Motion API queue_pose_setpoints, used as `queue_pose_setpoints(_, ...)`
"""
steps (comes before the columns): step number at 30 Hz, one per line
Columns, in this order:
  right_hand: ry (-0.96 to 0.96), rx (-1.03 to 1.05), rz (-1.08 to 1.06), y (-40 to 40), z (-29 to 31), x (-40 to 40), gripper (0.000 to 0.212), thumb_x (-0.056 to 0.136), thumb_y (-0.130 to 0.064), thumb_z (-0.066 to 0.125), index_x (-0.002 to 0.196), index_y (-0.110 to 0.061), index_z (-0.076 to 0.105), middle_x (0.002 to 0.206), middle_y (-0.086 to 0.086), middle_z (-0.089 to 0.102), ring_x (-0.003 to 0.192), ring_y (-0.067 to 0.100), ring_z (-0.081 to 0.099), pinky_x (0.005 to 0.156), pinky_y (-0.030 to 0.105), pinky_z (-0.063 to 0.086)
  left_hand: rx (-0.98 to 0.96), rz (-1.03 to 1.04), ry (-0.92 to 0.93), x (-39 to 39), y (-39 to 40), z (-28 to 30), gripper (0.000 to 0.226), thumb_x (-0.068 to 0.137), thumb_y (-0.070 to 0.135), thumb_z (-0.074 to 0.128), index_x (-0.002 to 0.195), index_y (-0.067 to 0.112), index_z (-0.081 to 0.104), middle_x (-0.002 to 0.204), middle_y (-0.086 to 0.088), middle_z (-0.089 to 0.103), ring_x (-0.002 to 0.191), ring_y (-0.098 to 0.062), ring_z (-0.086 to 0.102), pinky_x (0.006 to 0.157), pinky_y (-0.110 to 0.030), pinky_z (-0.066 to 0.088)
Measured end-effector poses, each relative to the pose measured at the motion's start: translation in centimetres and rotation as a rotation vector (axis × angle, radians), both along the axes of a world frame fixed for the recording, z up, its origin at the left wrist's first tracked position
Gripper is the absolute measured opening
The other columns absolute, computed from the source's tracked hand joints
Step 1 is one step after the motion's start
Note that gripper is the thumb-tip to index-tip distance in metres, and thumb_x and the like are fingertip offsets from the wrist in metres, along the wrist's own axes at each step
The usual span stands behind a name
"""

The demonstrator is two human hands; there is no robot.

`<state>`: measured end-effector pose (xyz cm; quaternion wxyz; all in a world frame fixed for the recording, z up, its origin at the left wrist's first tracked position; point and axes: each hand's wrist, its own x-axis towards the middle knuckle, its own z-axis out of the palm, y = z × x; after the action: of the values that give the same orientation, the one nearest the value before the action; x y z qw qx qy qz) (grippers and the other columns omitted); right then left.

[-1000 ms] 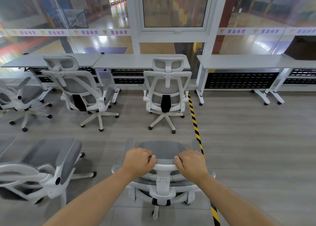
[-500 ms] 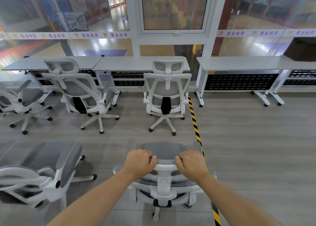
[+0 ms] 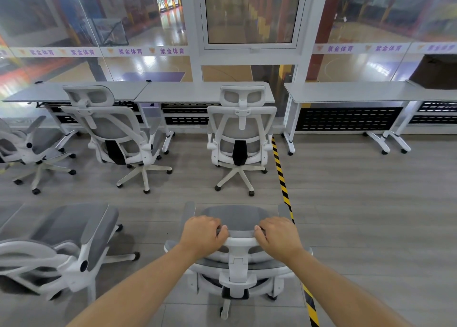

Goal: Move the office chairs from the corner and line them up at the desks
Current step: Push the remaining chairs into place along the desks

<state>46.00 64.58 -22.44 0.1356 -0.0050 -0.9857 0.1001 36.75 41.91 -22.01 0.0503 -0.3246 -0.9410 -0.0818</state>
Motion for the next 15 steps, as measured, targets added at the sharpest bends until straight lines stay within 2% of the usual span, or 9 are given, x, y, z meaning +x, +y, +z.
queue_pose_setpoints(6,-0.045,0.017,-0.002,-0.09,0.19,0.09,0.041,0.094,-0.047,0.027,0.058,-0.029,0.038,0.051,-0.01,0.035,0.047,0.001,0.024,0.053,0.016,0.013,-0.002,0.015,-0.002,0.22,0.0,-0.1,0.041,0.086,0.046,0.033,0.054,0.019,0.037,0.047,0.006,0.04,0.043,-0.014,0.034,0.044,-0.024,0.015)
queue_pose_setpoints(15,-0.088,0.008,0.002,-0.12,0.48,0.26,0.045,0.093,-0.05,0.017,0.063,-0.028,0.042,0.055,-0.01,0.039,0.05,0.002,0.03,0.055,0.017,0.015,0.01,-0.024,0.002,0.02,-0.16,0.11,0.041,0.087,0.046,0.033,0.056,0.02,0.04,0.048,0.006,0.042,0.044,-0.013,0.036,0.044,-0.024,0.017)
